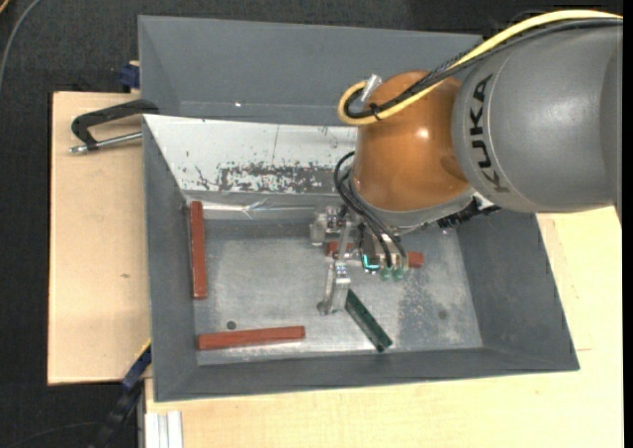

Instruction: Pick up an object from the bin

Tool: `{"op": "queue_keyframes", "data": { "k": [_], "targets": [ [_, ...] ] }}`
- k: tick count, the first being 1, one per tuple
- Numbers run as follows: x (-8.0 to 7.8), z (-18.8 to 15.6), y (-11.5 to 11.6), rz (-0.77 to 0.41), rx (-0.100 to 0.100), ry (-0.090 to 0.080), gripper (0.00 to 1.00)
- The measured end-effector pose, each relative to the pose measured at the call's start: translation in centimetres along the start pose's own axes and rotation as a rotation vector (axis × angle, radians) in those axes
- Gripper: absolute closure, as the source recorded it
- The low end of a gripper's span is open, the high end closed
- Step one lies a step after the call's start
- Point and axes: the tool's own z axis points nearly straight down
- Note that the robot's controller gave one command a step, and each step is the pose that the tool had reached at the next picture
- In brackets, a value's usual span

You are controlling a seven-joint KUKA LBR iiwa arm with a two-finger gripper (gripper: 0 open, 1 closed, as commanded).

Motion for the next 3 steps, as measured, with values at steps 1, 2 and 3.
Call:
{"op": "queue_keyframes", "data": {
  "k": [1,2,3],
  "targets": [
    [2.4,8.5,6.6,-0.202,0.0,-0.001,0.0],
    [2.2,8.3,6.4,-0.197,0.0,-0.007,1.0],
    [-1.1,-9.8,3.5,-0.459,0.002,-0.023,1.0]
  ]
}}
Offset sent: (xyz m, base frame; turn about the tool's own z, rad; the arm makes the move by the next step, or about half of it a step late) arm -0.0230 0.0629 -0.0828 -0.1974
